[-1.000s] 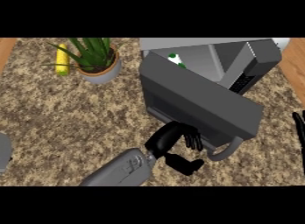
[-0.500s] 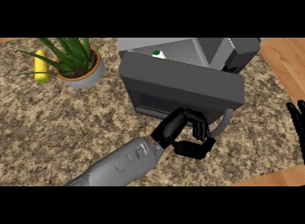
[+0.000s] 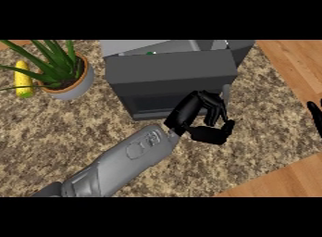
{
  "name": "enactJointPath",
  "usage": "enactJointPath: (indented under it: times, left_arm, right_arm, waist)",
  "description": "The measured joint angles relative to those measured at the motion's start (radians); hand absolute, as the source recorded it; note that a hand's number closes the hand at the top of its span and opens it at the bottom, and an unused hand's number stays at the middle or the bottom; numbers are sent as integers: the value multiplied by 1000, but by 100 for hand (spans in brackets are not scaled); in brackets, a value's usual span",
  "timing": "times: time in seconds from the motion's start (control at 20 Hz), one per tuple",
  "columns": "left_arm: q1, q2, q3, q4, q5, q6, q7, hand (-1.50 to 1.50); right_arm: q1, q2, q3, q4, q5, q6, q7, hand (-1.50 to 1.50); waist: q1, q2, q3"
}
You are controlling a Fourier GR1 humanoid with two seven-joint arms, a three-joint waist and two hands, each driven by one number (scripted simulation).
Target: Pick up the milk, place it into the microwave and close the microwave
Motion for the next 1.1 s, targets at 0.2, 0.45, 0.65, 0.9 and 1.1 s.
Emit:
enactJointPath:
  times: [0.2,0.45,0.65,0.9,1.1]
  left_arm:
    - [-63,4,23,34,41,20,-4,150]
    - [-119,10,41,89,80,38,-10,150]
    - [-150,23,54,132,109,61,-9,150]
    - [-143,31,74,128,161,90,-30,150]
    - [-135,34,78,120,187,113,-52,150]
  right_arm:
    - [-13,-17,3,-22,-24,14,24,-150]
    - [-36,-43,-5,-39,-52,27,53,-150]
    - [-52,-63,-12,-49,-75,35,73,-150]
    - [-68,-88,-25,-54,-99,43,96,-150]
    - [-86,-108,-39,-54,-114,46,112,-150]
  waist:
    - [-33,6,1]
    - [-62,18,2]
    - [-84,24,2]
    - [-104,24,0]
    - [-113,24,1]
